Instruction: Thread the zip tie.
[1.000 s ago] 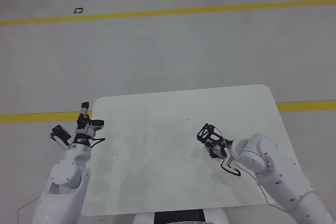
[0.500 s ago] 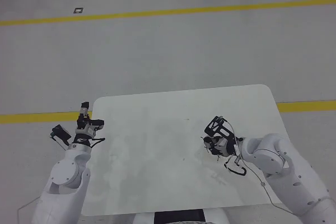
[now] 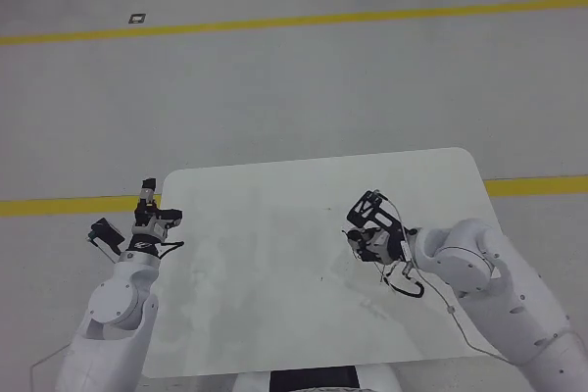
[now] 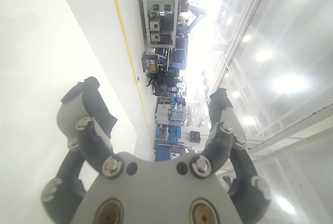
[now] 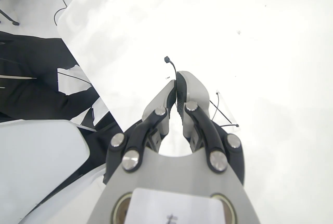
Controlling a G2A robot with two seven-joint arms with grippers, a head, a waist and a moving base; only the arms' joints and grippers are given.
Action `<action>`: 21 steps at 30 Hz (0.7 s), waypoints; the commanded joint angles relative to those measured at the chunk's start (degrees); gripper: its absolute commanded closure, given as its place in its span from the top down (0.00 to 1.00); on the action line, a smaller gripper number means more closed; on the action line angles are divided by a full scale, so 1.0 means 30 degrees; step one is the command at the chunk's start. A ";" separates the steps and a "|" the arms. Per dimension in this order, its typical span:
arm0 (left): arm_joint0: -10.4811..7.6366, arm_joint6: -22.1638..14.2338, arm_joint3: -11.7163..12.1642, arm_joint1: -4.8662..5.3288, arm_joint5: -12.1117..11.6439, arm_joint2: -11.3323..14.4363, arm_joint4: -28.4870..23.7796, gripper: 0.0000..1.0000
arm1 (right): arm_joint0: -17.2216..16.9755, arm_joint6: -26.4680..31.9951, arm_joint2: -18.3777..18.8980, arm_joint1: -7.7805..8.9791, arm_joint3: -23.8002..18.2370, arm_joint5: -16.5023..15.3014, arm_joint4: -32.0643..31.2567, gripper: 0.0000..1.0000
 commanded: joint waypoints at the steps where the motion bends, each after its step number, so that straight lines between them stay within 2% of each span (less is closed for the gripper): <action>1: 0.0000 0.0000 0.0000 0.0000 0.0000 0.0000 0.0000 1.00 | 0.1505 0.1010 -0.0773 -0.0188 0.0434 0.1034 0.0444 0.00; 2: 0.0000 0.0000 0.0000 0.0000 0.0000 0.0000 0.0000 1.00 | 0.2475 0.1847 -0.1383 -0.0353 0.0971 0.1997 0.0814 0.00; 6: 0.0000 0.0000 0.0000 0.0000 0.0000 0.0000 0.0000 1.00 | 0.5549 0.2996 -0.3074 -0.0994 0.2794 0.4570 0.2382 0.00; 9: 0.0000 0.0000 0.0000 0.0000 0.0000 0.0000 0.0000 1.00 | 0.7224 0.3081 -0.4259 -0.1494 0.4021 0.5544 0.3823 0.00; 10: 0.0000 0.0000 0.0000 0.0000 0.0000 0.0000 0.0000 1.00 | 0.7578 0.2990 -0.4571 -0.1625 0.4287 0.5543 0.4222 0.00; 21: 0.0000 0.0000 0.0000 0.0000 0.0000 0.0000 0.0000 1.00 | 0.7578 0.2990 -0.4571 -0.1625 0.4287 0.5543 0.4222 0.00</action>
